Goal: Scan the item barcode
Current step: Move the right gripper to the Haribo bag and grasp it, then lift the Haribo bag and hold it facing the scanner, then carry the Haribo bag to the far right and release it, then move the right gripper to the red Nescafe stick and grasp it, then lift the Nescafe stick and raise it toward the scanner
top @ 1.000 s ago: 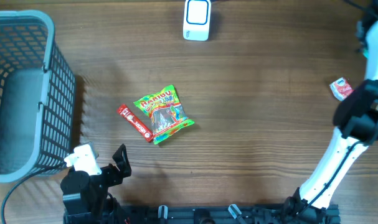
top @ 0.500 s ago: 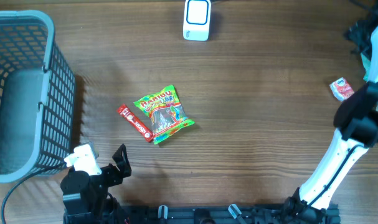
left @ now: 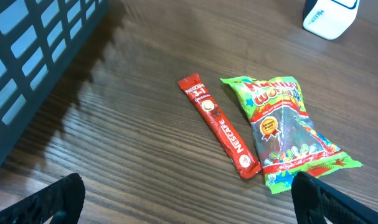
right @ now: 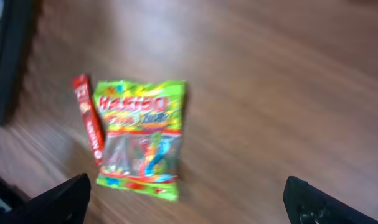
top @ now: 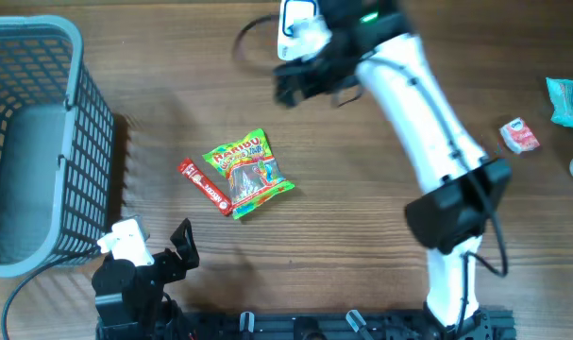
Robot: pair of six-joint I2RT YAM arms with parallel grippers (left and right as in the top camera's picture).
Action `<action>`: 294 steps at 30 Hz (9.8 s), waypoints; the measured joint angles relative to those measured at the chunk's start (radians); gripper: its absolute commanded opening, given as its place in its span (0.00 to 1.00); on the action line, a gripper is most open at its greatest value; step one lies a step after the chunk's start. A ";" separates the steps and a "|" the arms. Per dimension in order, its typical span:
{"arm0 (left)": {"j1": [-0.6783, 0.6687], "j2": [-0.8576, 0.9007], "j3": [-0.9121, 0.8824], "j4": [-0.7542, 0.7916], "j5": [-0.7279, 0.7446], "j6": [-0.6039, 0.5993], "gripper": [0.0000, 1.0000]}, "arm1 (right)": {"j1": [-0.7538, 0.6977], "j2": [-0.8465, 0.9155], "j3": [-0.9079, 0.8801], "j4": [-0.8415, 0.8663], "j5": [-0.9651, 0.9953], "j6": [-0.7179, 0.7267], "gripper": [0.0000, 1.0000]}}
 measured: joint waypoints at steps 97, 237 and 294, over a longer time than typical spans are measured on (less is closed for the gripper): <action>0.000 0.000 0.000 0.000 0.000 0.000 1.00 | -0.085 0.132 -0.357 1.201 0.715 0.232 0.05; 0.000 0.000 -0.006 1.006 -0.165 0.003 1.00 | 0.488 0.079 -0.709 1.007 0.225 -0.024 0.75; 0.000 0.000 -0.200 0.348 -0.070 0.003 1.00 | -0.373 -0.079 -0.700 -0.095 -0.893 0.111 0.04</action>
